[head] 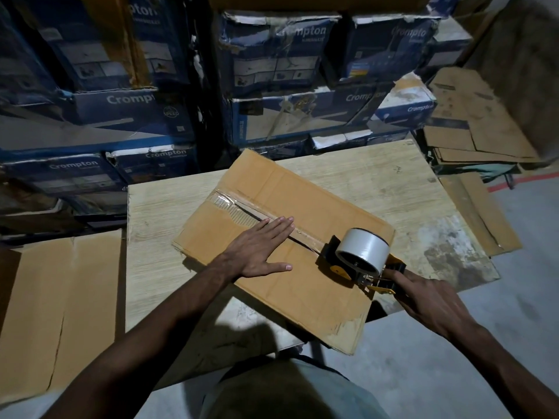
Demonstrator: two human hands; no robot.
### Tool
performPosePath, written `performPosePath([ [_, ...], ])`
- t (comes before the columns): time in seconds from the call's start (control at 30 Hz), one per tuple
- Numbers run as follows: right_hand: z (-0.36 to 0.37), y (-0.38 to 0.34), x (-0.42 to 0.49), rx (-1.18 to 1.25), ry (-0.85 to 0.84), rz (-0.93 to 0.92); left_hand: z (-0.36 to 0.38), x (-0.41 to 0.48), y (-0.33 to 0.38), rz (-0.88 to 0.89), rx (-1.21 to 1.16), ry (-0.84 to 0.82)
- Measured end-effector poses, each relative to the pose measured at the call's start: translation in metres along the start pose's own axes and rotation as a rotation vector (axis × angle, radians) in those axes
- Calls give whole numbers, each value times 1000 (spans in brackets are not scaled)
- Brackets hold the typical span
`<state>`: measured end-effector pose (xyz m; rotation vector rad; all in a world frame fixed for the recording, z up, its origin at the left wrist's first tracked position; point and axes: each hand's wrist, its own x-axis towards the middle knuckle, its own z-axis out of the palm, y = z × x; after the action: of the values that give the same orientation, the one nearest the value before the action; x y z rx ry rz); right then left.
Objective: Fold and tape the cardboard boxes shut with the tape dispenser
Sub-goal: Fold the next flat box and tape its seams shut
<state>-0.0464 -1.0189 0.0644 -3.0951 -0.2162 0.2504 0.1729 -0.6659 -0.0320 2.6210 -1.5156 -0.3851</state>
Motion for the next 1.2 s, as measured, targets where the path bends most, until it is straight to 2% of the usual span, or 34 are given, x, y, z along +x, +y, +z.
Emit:
performPosePath([
  [0.33,-3,3,0,34,-26,16,8,27,63,99,-49,-23],
  [0.53,2,-3,-2,23,-15,-2,16,33,105,5,-90,-18],
  [0.87,6,10,-8,-1,-23,-58,12,33,115,-57,-71,27],
  [1.2,6,72,-66,73,29,-86,7,34,118,-65,-38,-41],
])
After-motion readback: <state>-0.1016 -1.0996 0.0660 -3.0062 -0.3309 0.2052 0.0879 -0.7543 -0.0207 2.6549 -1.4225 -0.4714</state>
